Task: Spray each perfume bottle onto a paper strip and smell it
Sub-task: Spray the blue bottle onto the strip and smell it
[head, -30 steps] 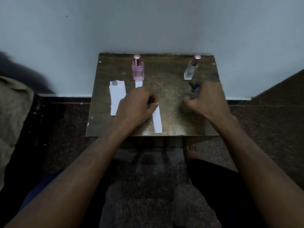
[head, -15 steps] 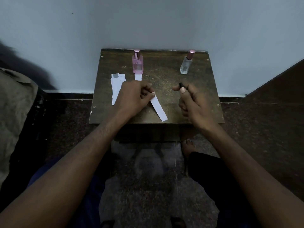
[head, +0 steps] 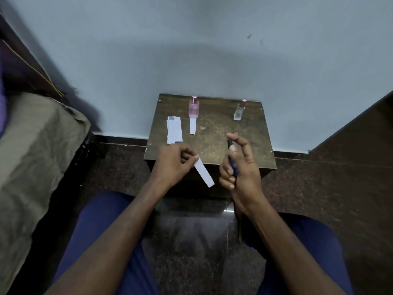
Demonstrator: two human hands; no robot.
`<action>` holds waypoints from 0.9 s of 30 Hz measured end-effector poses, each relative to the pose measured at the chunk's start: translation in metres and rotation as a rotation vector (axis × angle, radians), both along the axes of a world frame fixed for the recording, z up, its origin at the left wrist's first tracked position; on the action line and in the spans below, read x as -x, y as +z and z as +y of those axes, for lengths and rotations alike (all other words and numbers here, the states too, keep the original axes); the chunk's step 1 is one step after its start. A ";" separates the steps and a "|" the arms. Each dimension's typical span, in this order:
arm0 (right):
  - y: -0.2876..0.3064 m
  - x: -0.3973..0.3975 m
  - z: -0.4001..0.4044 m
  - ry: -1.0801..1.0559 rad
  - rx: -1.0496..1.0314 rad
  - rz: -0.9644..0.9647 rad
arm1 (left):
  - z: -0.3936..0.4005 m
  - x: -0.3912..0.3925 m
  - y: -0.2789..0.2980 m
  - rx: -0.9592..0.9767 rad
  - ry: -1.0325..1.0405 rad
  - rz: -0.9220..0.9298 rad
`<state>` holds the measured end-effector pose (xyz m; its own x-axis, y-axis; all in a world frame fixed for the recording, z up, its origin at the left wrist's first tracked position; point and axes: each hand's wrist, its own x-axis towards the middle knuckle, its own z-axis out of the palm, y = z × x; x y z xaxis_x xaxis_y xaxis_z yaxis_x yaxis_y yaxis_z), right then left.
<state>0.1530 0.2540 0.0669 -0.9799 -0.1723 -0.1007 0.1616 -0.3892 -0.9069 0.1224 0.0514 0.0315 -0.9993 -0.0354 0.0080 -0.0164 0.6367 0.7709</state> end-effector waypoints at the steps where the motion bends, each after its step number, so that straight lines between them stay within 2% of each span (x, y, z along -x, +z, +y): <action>1: 0.010 -0.013 0.004 -0.070 -0.261 0.120 | -0.001 -0.013 0.008 -0.001 0.023 0.015; 3: 0.028 -0.041 0.013 -0.224 -0.703 0.388 | -0.003 -0.039 0.023 -0.023 0.084 0.042; 4: 0.034 -0.054 0.016 -0.286 -0.796 0.481 | -0.005 -0.048 0.029 -0.038 0.113 0.054; 7: 0.036 -0.087 0.018 -0.385 -0.881 0.639 | -0.020 -0.073 0.047 -0.028 0.182 0.110; 9: 0.026 -0.093 0.015 -0.361 -0.942 0.681 | -0.026 -0.083 0.054 0.005 0.208 0.136; 14: 0.011 -0.078 0.005 -0.194 -0.999 0.800 | -0.023 -0.099 0.061 0.064 0.215 0.167; 27: -0.004 -0.056 0.008 -0.308 -0.959 0.904 | 0.003 -0.083 0.052 0.102 0.190 0.105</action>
<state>0.2085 0.2623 0.0630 -0.7525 -0.1619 0.6384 -0.6092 0.5392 -0.5814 0.2057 0.0542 0.0838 -0.9683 -0.2164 0.1245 -0.0667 0.7048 0.7063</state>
